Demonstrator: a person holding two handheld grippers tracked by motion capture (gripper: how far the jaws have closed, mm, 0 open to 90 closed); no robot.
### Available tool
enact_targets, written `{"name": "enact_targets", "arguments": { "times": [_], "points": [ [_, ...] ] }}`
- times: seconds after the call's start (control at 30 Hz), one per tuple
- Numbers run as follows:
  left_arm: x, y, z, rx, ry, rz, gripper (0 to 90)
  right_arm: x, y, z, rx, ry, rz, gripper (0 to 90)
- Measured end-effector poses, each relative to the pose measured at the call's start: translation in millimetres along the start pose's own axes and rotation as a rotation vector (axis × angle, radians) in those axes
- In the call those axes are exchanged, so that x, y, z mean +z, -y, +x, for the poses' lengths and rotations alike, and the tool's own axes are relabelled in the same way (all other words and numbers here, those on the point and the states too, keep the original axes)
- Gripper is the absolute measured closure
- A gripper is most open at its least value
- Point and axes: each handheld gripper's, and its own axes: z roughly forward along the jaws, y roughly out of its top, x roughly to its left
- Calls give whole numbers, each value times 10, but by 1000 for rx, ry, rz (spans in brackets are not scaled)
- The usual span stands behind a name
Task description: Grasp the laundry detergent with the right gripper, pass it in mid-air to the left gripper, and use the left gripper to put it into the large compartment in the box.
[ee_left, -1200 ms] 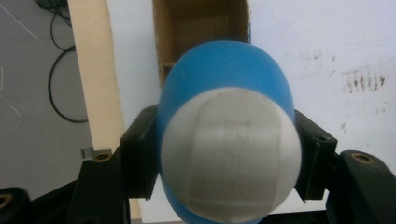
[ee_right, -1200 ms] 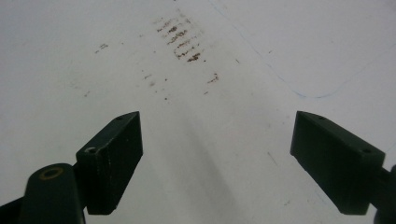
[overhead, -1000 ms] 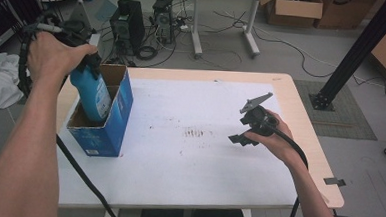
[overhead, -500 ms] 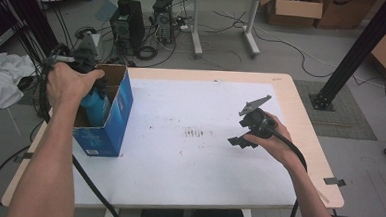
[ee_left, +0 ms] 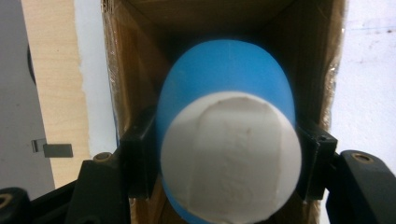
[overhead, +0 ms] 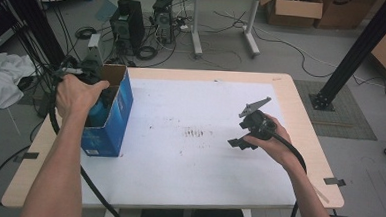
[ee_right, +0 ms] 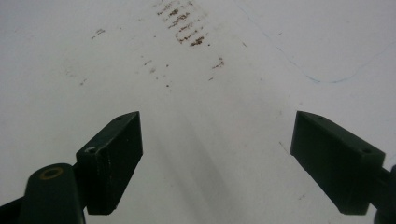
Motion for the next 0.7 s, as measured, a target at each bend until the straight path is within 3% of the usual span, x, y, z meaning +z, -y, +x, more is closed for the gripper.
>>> {"name": "enact_targets", "arguments": {
  "times": [0.37,0.7],
  "points": [
    [147,53,-12,-1,-21,4,383,16,20,8,2,-1,2,169],
    [152,84,6,-11,-15,-13,382,32,14,32,5,-2,3,169]
  ]
}}
